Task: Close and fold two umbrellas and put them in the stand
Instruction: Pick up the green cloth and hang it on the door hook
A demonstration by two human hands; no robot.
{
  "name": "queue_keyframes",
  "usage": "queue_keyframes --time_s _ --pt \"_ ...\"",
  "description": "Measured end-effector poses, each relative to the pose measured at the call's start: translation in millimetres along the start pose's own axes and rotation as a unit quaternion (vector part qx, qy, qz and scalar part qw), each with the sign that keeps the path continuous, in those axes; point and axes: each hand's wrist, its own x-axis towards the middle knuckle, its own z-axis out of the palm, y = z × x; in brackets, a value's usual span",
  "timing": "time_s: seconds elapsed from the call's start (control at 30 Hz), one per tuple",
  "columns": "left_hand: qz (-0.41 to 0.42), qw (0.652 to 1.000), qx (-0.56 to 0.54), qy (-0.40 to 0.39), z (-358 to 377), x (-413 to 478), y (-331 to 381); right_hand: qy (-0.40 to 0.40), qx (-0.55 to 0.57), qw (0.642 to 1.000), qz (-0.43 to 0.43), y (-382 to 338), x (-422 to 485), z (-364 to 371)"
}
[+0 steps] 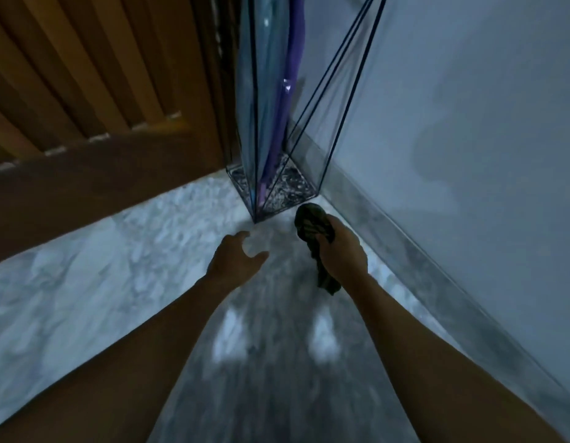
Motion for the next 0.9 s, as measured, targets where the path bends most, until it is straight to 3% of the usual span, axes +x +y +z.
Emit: queue_keyframes --time_s 0.17,0.27,0.33,0.43,0.67,0.9 --pt "-0.030 0.974 0.226 0.003 29.7 57.6 -66.9 0.110 -0.164 0.978 -0.063 30.2 61.4 37.0" --pt "-0.020 0.972 0.234 0.006 31.1 68.2 -79.1 0.129 -0.240 0.959 -0.074 43.0 100.1 45.1" --pt "-0.020 0.972 0.235 0.008 33.8 70.8 -80.7 0.089 -0.258 0.959 -0.080 57.9 120.7 52.3" --pt "-0.015 0.969 0.245 0.016 37.3 73.9 -85.3 0.016 -0.210 0.974 -0.086 81.3 135.3 69.6" --pt "0.004 0.966 0.258 0.024 37.5 76.5 -88.6 0.107 -0.103 0.975 -0.165 76.1 118.6 108.5" --pt "0.019 0.963 0.266 0.040 36.3 75.7 -92.9 0.034 -0.074 0.959 -0.273 32.6 59.9 181.7"
